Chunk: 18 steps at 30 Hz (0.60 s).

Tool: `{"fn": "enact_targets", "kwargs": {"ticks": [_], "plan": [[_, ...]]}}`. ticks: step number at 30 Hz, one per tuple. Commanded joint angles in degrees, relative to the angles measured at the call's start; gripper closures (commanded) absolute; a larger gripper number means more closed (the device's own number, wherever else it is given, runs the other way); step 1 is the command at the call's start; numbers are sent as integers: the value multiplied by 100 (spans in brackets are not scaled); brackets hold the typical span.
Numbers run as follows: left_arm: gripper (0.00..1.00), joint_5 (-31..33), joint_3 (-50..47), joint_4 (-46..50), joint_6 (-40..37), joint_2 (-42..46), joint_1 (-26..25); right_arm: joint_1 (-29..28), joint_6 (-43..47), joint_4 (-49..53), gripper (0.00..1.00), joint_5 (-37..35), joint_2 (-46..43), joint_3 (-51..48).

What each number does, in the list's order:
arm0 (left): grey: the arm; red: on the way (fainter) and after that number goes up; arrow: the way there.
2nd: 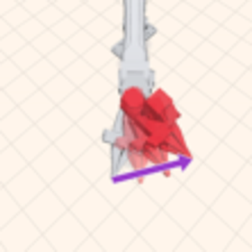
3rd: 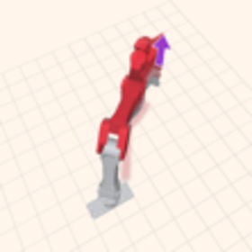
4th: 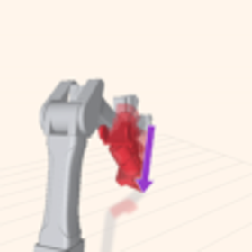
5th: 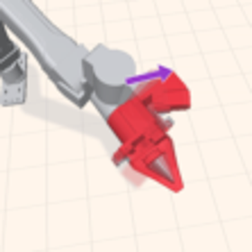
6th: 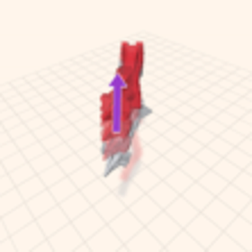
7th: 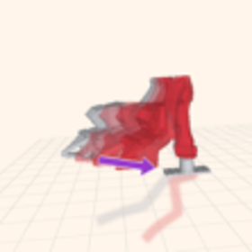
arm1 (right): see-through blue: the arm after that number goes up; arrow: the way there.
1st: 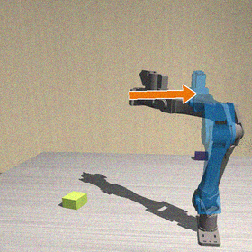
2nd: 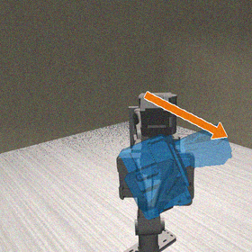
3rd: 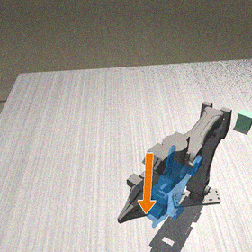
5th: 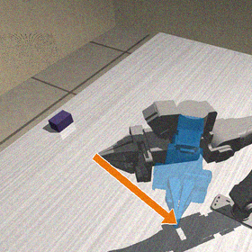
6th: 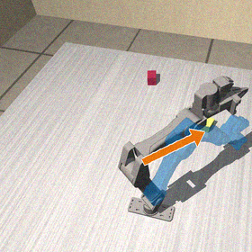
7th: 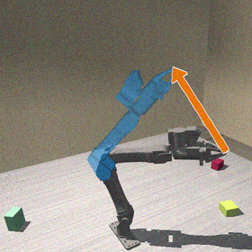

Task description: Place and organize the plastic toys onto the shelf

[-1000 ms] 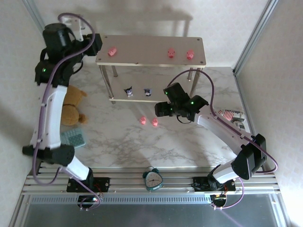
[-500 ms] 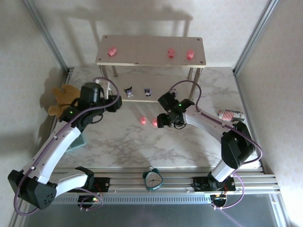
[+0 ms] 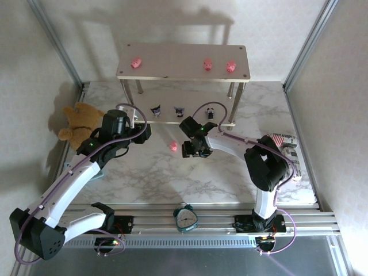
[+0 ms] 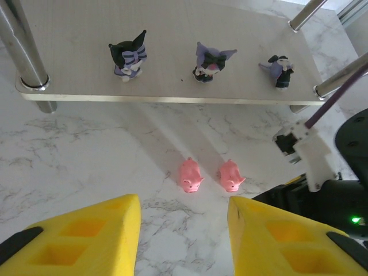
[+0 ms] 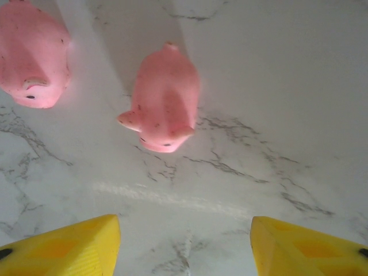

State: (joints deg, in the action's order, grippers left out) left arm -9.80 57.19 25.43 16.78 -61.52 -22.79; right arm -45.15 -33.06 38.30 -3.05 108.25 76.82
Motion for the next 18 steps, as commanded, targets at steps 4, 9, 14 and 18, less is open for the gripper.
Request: {"fn": "enact_targets", "kwargs": {"ticks": [4, 9, 14, 18], "plan": [[55, -6, -41, -135, -85, -63, 35, -47, -218, -11, 38, -419, 273, 322], [55, -71, -65, -134, -148, -75, 112, -43, -165, -25, 41, -446, 547, 547], [55, -123, -103, -126, -182, -56, 184, -46, -173, 6, 43, -541, 804, 795], [55, -152, -129, -108, -223, -36, 260, -47, -166, -32, 45, -674, 921, 911]]}}
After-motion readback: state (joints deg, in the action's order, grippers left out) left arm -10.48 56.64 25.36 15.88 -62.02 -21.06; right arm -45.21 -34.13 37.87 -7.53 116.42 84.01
